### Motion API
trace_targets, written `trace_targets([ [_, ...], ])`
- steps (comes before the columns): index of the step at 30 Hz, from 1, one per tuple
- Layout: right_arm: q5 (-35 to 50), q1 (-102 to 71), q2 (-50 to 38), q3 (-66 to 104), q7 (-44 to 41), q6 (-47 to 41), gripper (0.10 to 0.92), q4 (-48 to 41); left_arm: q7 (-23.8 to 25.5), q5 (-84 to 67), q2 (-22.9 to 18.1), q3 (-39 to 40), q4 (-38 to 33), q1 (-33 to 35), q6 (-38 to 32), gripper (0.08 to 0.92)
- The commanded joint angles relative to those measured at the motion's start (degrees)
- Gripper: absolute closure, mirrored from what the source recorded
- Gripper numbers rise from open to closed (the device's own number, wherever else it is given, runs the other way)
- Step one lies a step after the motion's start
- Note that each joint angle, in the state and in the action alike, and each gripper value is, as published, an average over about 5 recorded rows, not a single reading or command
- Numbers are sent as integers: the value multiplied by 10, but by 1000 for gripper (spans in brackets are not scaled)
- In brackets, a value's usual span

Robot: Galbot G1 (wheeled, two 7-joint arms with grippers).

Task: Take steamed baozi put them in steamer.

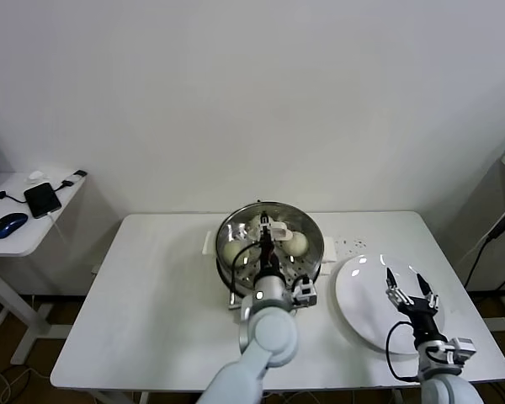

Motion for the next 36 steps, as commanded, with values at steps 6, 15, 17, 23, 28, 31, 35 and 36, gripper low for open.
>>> trace_targets([
  [6,-5,1,-1,-2,0,-4,203,7,28,-5,-20,6,-152,80,8,269],
  [15,-7,-43,-3,-16,-35,-25,203,58,-81,-161,22,-109,-290,185,-78,178],
  [17,-21,-46,1,-22,-51,4,203,56,-131,-282,32,-168,-294,208,-134,177],
  [23,-77,-65,20,-36,-69,33,203,67,-175,-698,56,-349,-257,248,-306,177],
  [28,-114,-87,31,-46,-57,26,203,77,-147,-806,35,-437,-237,324,-411,177],
  [31,-112,-99,38,-47,-48,23,203,82,-146,-856,36,-452,-227,374,-439,177],
  [35,-103,-118,37,-51,-37,19,203,96,-140,-909,36,-449,-217,423,-467,177],
  [36,-100,-123,37,-51,-35,18,203,100,-140,-917,36,-447,-216,431,-472,177],
])
